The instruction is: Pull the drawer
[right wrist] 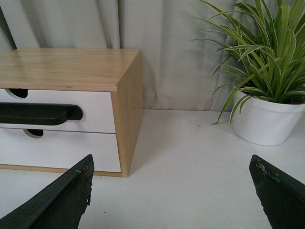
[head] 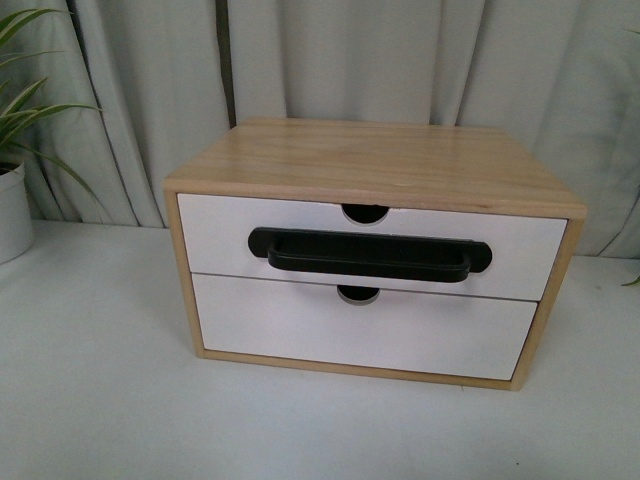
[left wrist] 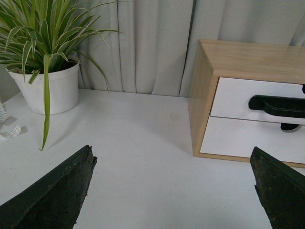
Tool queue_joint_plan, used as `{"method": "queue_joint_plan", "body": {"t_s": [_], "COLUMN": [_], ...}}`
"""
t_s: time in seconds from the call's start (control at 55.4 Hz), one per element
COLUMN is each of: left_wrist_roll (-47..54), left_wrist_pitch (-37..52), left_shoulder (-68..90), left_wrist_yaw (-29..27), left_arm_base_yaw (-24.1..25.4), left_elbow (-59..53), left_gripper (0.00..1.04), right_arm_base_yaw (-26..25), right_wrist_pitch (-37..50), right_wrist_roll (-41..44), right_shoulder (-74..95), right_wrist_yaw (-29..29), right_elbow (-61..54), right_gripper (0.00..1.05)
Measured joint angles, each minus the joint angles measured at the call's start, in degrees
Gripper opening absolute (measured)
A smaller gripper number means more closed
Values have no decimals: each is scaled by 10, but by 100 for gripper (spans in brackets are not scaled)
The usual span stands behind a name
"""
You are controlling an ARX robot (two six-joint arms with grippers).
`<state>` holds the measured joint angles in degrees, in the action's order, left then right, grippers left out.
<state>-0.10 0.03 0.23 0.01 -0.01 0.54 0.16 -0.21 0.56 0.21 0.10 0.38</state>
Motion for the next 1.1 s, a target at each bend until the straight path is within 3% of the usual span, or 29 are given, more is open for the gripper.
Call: {"method": "queue_joint_plan", "body": {"t_s": [1.101], "left_wrist_roll": [0], "left_wrist_pitch": [0], "left_shoulder": [0], "left_wrist_yaw": [0], "left_arm_base_yaw": [0], "left_elbow": [0], "left_gripper": [99], "right_arm_base_yaw": [0], "right_wrist_pitch": [0], "right_wrist_roll": [0], "right_shoulder": [0], "right_wrist_yaw": [0], "right_elbow": [0], "right_gripper": [96]}}
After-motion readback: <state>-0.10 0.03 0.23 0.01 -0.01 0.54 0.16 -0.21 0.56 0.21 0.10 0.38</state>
